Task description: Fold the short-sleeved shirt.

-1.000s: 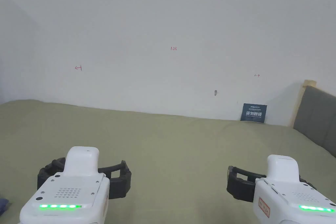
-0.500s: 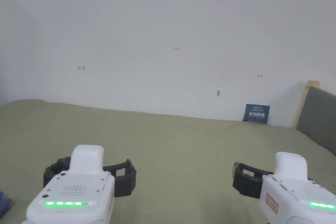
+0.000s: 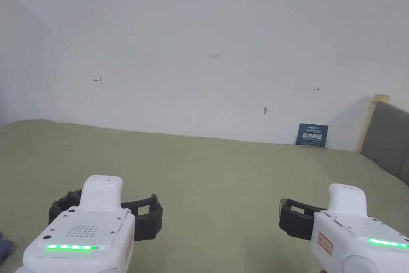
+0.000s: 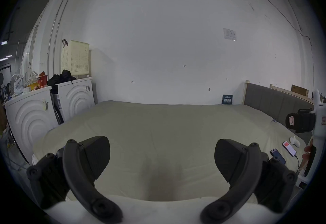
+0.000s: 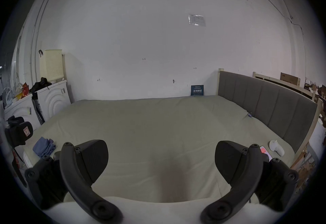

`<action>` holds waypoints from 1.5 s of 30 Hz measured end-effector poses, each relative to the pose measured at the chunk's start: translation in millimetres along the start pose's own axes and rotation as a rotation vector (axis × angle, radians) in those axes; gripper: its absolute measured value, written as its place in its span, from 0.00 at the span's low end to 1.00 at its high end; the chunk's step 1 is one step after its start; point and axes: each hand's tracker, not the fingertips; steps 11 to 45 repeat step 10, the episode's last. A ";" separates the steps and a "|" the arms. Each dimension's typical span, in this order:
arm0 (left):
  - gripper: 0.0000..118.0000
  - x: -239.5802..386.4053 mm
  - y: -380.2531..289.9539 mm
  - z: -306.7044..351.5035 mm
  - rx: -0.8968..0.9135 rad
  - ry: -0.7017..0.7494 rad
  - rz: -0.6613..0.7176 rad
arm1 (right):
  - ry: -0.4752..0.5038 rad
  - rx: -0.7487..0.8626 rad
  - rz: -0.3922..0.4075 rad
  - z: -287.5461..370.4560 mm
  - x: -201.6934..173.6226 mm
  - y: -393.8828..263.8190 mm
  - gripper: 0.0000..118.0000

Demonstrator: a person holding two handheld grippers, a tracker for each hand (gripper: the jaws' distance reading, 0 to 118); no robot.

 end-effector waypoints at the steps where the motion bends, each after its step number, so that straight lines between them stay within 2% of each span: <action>1: 1.00 -0.5 0.2 -0.3 -0.001 0.002 -0.003 | 0.008 0.006 -0.014 -0.2 1.6 -1.2 1.00; 8: 1.00 -3.8 1.1 -4.0 -0.015 -0.003 0.003 | 0.009 0.008 -0.050 -1.9 9.2 -5.8 1.00; 10: 1.00 -4.4 2.4 -4.6 -0.013 -0.005 0.001 | -0.012 0.007 -0.042 -2.4 9.9 -6.4 1.00; 45: 1.00 -4.4 2.4 -4.6 -0.013 -0.005 0.001 | -0.012 0.007 -0.042 -2.4 9.9 -6.4 1.00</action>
